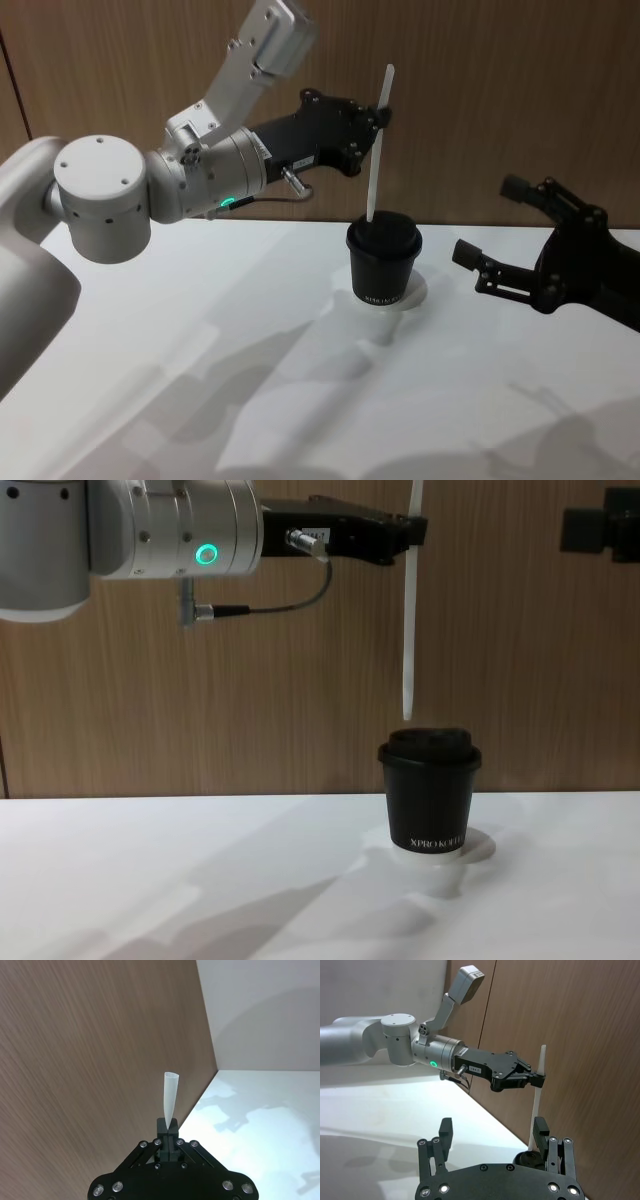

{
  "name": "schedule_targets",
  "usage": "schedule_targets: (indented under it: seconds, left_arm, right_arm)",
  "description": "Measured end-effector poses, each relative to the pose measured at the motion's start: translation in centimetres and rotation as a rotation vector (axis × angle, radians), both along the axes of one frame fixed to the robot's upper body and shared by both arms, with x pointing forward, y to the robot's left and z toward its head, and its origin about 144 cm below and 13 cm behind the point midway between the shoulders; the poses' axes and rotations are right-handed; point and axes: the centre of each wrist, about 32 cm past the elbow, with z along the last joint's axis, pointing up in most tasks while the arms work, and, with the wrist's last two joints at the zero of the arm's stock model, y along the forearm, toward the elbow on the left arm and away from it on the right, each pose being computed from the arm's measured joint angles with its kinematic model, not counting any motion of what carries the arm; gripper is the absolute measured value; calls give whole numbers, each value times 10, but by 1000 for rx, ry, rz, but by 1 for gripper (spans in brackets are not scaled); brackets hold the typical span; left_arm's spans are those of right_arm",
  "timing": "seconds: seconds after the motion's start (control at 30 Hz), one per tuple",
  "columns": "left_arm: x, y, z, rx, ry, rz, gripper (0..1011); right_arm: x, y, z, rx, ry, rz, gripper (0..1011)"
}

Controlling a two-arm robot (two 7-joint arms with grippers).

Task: Pick up the straw with one hand, pass it to the other hand, and insert it into the cup.

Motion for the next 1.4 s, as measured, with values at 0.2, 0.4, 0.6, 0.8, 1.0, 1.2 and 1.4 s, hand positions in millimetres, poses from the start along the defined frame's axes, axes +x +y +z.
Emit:
schedule_targets:
  seconds: [0.2, 0.4, 0.6, 0.8, 1.0, 1.2, 1.4]
  left_arm:
    - [3, -1, -3, 10, 1, 0, 0]
    - [6, -1, -6, 15, 0, 0, 0]
    - [9, -2, -9, 21, -1, -1, 0]
    - [13, -2, -12, 25, 1, -3, 0]
    - [16, -2, -14, 26, 6, -7, 0]
    - [18, -1, -17, 25, 15, -10, 0]
    - [21, 0, -19, 24, 27, -14, 0]
  right_arm:
    - [0, 0, 0, 0, 0, 0, 1001]
    - [0, 0, 0, 0, 0, 0, 1001]
    - [0, 0, 0, 0, 0, 0, 1001]
    - [0, 0, 0, 0, 0, 0, 1001]
    - [0, 0, 0, 0, 0, 0, 1001]
    - [0, 0, 0, 0, 0, 0, 1001]
    - [0, 0, 0, 0, 0, 0, 1001]
